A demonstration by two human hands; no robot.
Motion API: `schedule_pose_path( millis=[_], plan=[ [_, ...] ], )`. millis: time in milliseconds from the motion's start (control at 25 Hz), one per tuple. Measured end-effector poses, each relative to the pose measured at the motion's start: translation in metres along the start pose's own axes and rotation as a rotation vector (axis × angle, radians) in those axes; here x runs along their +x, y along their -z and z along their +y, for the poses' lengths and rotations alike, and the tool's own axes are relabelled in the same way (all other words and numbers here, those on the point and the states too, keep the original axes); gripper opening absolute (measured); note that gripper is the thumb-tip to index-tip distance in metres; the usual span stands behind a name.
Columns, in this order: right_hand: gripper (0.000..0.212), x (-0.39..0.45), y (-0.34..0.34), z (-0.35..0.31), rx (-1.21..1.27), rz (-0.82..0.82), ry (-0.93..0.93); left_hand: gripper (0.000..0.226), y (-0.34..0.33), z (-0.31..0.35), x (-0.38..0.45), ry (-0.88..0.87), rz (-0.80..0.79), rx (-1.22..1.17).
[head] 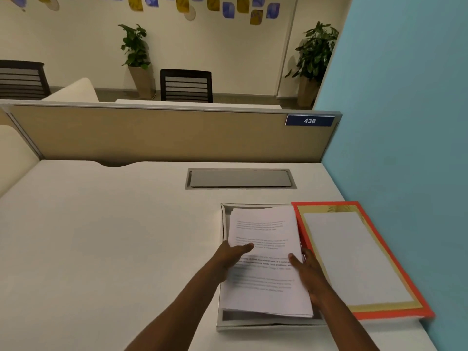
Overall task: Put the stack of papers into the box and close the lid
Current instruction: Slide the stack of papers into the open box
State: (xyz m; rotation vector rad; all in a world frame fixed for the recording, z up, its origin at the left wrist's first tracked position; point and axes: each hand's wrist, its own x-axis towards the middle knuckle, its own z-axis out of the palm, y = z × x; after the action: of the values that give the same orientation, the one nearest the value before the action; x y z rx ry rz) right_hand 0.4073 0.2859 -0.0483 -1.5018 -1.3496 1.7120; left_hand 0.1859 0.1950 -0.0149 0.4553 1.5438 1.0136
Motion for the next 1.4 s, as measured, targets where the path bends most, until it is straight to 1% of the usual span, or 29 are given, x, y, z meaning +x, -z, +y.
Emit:
schedule_pose_path(
  millis=[80,160,240,280,360,440,480,600,640,680,760,840,1080,1200,1320,1400],
  plan=[
    [0.052,0.008,0.000,0.006,-0.066,-0.015,0.002,0.050,-0.007,-0.006,0.001,-0.010,0.076,0.055],
    [0.053,0.017,0.003,0.005,-0.138,-0.026,-0.005,0.050,-0.015,-0.007,0.003,0.000,0.139,0.071],
    [0.057,0.025,0.003,-0.003,-0.231,-0.059,-0.029,0.050,-0.026,-0.004,0.005,-0.009,0.131,0.069],
    [0.059,0.028,0.003,-0.007,-0.316,-0.075,-0.033,0.048,-0.032,-0.004,0.006,-0.012,0.127,0.080],
    [0.059,0.031,0.002,-0.008,-0.471,-0.071,-0.018,0.047,-0.041,-0.008,0.010,-0.015,0.161,0.128],
    [0.058,0.031,-0.001,-0.006,-0.515,-0.055,-0.010,0.042,-0.046,-0.012,0.012,-0.027,0.217,0.157],
    [0.058,0.029,-0.004,-0.006,-0.524,-0.049,-0.014,0.042,-0.049,-0.014,0.012,-0.025,0.243,0.144],
    [0.069,0.026,-0.014,-0.002,-0.558,0.002,-0.031,0.067,-0.057,-0.018,0.012,-0.043,0.348,0.116],
    [0.074,0.026,-0.016,-0.001,-0.579,0.030,-0.033,0.070,-0.060,-0.019,0.011,-0.055,0.386,0.128],
    [0.077,0.026,-0.018,0.000,-0.596,0.056,-0.030,0.068,-0.061,-0.020,0.010,-0.065,0.416,0.150],
    [0.077,0.026,-0.020,0.004,-0.608,0.093,-0.002,0.061,-0.062,-0.024,0.008,-0.089,0.451,0.218],
    [0.075,0.025,-0.022,0.007,-0.637,0.133,0.042,0.061,-0.061,-0.027,0.008,-0.111,0.456,0.268],
    [0.077,0.019,-0.028,0.018,-0.871,0.211,0.179,0.070,-0.059,-0.030,0.008,-0.082,0.417,0.285],
    [0.073,0.022,-0.017,0.019,-0.922,0.196,0.208,0.073,-0.056,-0.030,0.008,-0.081,0.387,0.277],
    [0.066,0.024,-0.010,0.017,-0.885,0.153,0.193,0.077,-0.054,-0.032,0.011,-0.076,0.388,0.295],
    [0.063,0.021,-0.010,0.014,-0.843,0.116,0.194,0.076,-0.053,-0.035,0.012,-0.089,0.399,0.281]
  ],
)
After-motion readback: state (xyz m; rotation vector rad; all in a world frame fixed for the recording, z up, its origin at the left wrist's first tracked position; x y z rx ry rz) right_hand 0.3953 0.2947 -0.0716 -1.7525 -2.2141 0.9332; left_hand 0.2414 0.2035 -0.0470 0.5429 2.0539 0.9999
